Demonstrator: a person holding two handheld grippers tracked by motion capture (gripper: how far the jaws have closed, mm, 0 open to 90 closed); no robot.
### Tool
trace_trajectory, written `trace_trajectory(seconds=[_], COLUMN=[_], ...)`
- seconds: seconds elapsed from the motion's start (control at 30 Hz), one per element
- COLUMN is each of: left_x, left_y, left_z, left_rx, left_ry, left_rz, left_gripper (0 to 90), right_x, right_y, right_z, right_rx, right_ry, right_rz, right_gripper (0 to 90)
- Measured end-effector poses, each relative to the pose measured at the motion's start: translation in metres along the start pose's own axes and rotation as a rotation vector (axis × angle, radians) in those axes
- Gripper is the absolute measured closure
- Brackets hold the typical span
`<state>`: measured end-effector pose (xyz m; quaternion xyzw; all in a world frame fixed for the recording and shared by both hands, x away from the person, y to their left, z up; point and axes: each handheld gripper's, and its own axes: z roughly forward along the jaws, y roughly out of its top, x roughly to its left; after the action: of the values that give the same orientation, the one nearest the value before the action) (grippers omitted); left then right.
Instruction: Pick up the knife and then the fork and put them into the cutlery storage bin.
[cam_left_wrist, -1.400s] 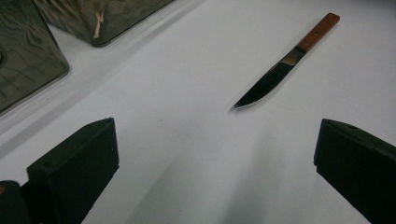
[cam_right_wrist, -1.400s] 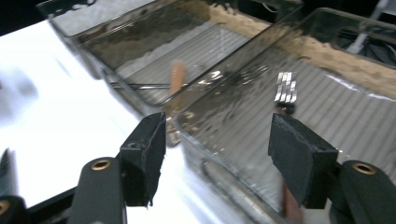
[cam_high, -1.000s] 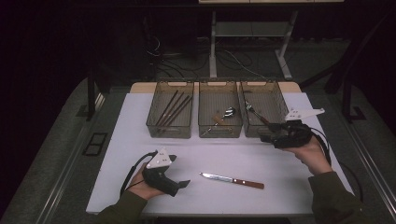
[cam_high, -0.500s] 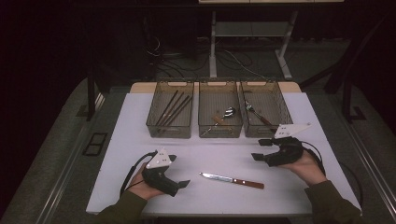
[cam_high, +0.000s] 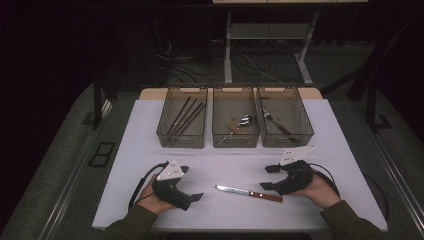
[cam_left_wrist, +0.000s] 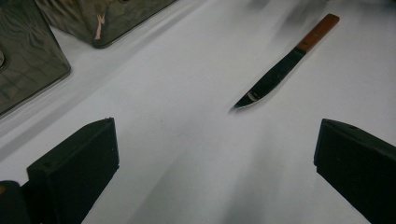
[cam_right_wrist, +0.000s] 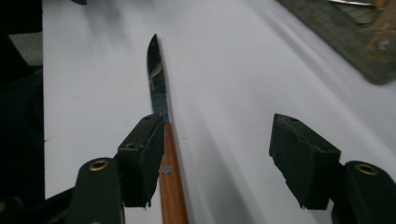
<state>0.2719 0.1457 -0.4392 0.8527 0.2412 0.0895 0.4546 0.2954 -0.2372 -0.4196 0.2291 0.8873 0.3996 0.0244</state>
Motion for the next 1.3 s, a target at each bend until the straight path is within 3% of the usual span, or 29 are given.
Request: trace_trajectory(seconds=[0.37,0.47,0.73,0.93,1.13,1.3], left_x=[0.000,0.000,0.000,0.000,0.000,0.000], left_y=[0.000,0.000,0.000,0.000,0.000,0.000], left_z=[0.000,0.000,0.001,0.001,0.001,0.002], left_rx=[0.003,0.002,0.004,0.006,0.007,0.008], left_ry=[0.000,0.000,0.000,0.000,0.000,0.000], left_rz=[0.002,0.003,0.003,0.002,0.003,0.003], left_gripper=[0.0,0.0,0.0,0.0,0.0,0.0], right_x=[0.012,0.013,0.018,0.020,0.026,0.026], right_y=[0.004,0.005,0.005,0.004,0.004,0.004], right_z=[0.020,0.026,0.038,0.041,0.041,0.041], right_rx=[0.066,0.097,0.153,0.172,0.174,0.175], right_ry=[0.077,0.085,0.105,0.082,0.058,0.061], right_rz=[-0.033,-0.091,-0.158,-0.191,-0.246,-0.249], right_gripper=[47.8,55.7,68.9,74.8,75.2,77.0])
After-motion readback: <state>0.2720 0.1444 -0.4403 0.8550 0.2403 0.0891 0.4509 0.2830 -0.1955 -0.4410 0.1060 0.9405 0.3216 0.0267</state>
